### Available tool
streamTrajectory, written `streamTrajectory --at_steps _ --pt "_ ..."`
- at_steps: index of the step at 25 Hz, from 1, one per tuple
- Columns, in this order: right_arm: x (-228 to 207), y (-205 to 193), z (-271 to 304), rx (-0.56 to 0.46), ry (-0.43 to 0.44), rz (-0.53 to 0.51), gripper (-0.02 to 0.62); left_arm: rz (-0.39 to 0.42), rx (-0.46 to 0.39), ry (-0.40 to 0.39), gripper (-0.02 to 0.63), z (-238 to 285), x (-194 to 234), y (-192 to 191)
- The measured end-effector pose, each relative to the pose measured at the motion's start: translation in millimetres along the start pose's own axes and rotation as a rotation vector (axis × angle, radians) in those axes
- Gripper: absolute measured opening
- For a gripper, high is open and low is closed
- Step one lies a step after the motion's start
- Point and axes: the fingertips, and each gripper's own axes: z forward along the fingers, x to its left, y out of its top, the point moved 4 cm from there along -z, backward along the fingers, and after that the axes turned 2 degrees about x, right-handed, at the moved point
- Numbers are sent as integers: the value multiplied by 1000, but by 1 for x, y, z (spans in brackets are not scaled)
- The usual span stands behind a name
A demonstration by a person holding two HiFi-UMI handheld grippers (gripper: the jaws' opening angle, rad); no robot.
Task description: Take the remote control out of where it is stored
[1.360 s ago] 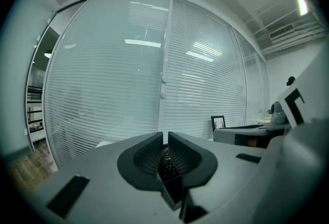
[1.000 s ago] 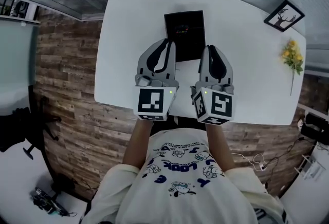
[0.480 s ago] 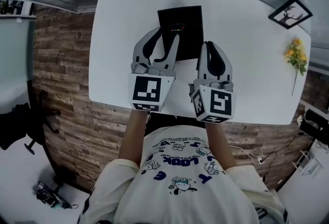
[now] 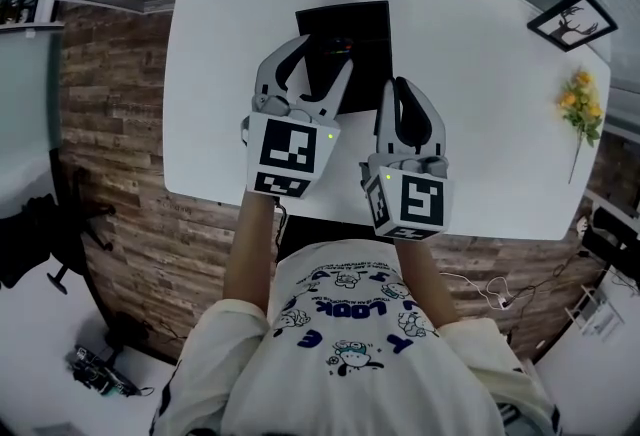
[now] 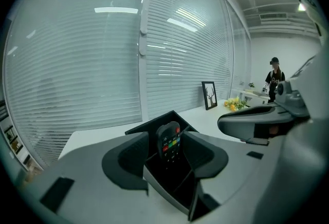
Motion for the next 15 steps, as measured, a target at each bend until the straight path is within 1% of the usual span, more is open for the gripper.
streamTrajectory --at_steps 4,7,10,12,15 --pt "-4 -5 1 15 3 -8 48 43 54 -38 210 9 -3 0" --pt "-7 -8 2 23 3 -5 48 82 91 -49 209 16 -4 -4" --pt "-9 -9 3 27 6 -4 48 72 119 -47 206 19 -3 -9" --pt "-11 -9 4 27 7 -3 48 71 129 -47 182 20 -2 -10" --pt "-13 -10 5 29 5 -2 48 96 125 -53 158 21 -4 -9"
